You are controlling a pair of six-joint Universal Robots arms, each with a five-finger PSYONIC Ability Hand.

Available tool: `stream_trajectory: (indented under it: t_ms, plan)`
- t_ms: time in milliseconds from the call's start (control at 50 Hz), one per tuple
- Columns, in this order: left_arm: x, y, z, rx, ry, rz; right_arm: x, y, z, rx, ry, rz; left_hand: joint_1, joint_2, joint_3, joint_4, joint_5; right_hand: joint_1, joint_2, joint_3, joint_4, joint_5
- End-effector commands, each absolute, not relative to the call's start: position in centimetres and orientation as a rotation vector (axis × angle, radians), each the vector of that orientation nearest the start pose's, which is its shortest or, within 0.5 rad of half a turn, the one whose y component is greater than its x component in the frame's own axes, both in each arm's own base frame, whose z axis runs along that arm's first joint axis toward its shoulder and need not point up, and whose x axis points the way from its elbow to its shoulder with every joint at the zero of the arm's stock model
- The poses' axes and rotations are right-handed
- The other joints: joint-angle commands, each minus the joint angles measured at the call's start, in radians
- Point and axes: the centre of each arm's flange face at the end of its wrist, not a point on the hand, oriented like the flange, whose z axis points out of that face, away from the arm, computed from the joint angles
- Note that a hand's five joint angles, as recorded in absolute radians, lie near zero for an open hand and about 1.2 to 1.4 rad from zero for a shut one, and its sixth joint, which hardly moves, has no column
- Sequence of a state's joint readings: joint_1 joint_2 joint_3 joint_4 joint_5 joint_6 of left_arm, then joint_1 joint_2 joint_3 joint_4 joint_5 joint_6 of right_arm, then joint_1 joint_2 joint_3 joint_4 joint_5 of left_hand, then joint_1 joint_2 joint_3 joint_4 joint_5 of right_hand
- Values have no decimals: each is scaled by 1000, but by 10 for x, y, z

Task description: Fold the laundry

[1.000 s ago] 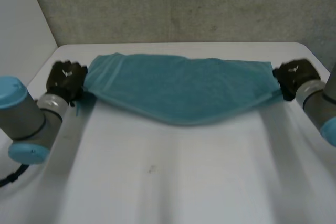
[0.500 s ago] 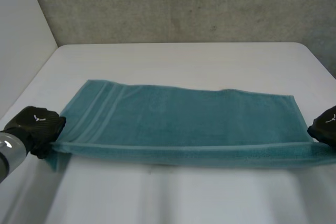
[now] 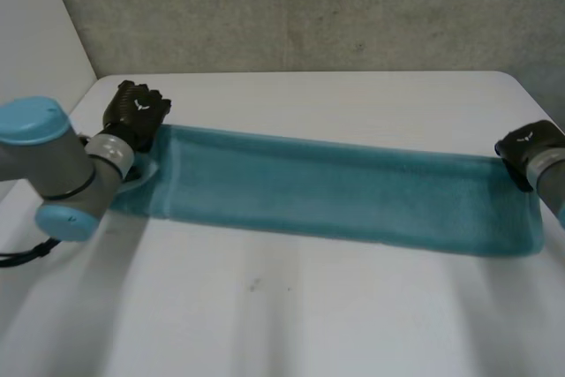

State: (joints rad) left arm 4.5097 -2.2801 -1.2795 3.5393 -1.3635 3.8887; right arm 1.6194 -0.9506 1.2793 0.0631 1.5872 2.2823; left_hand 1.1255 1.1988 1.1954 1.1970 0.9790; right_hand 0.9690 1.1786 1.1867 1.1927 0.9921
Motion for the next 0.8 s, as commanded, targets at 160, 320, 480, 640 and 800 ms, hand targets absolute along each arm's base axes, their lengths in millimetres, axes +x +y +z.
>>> stream_trajectory:
  t_ms: [160, 320, 480, 640, 800]
  plan:
    - [-254, -441, 126, 1182, 1674, -2116, 166, -427, 154, -1227, 2678, -2247, -64, -137, -133, -135, -92, -151, -360, -368, -374, -348]
    - [-271, -422, 137, 1313, 1592, -2209, 176, -414, 161, -1134, 2684, -2247, -944, -1018, -1014, -1016, -972, -794, -1004, -1012, -1018, -992]
    - [-266, -408, 167, 1300, 1561, -2231, 176, -391, 212, -967, 2560, -2356, -933, -1006, -1002, -1004, -961, -794, -1004, -1012, -1018, -992]
    - [-247, -387, 206, 1252, 1583, -2277, 178, -366, 222, -1025, 2487, -2331, -921, -994, -991, -992, -949, -794, -1004, -1012, -1018, -992]
    - [-243, -371, 210, 1255, 1785, -2326, 178, -364, 217, -1044, 2497, -2300, -912, -985, -982, -984, -940, -794, -1004, -1012, -1018, -992]
